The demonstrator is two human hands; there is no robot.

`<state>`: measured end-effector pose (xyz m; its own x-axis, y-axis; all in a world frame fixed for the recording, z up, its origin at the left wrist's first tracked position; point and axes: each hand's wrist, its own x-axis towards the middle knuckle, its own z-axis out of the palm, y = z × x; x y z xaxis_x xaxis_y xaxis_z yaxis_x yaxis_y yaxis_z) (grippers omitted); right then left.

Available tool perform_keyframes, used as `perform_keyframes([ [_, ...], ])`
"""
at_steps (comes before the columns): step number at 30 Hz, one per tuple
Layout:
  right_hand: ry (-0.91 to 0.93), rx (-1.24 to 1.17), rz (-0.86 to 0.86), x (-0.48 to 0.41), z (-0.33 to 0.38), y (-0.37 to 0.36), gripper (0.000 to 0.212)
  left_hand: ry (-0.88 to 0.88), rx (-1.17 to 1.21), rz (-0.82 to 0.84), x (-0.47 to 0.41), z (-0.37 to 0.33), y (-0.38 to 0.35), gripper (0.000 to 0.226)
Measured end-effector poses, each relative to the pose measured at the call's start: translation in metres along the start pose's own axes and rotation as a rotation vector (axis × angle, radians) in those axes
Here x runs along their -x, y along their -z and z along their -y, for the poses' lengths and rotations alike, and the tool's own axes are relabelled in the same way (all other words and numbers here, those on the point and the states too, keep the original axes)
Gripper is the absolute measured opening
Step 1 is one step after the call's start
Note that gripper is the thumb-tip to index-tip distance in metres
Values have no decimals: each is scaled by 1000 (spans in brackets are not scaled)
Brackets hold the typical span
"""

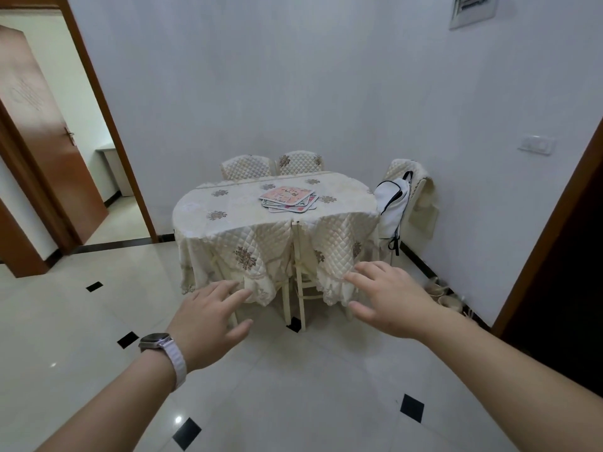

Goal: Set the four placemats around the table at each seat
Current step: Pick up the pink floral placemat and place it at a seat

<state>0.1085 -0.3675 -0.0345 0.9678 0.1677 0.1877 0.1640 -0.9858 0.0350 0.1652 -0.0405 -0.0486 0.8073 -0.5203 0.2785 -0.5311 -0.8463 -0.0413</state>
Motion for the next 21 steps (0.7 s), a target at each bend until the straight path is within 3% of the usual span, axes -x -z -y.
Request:
perform_keyframes([
  [12, 53, -69, 7, -128, -149, -29, 57, 16, -40, 21, -188, -39, -40, 60],
  [21, 92, -60, 22, -222, -186, -42, 58, 73, -7, 14, -260, -6, -59, 60],
])
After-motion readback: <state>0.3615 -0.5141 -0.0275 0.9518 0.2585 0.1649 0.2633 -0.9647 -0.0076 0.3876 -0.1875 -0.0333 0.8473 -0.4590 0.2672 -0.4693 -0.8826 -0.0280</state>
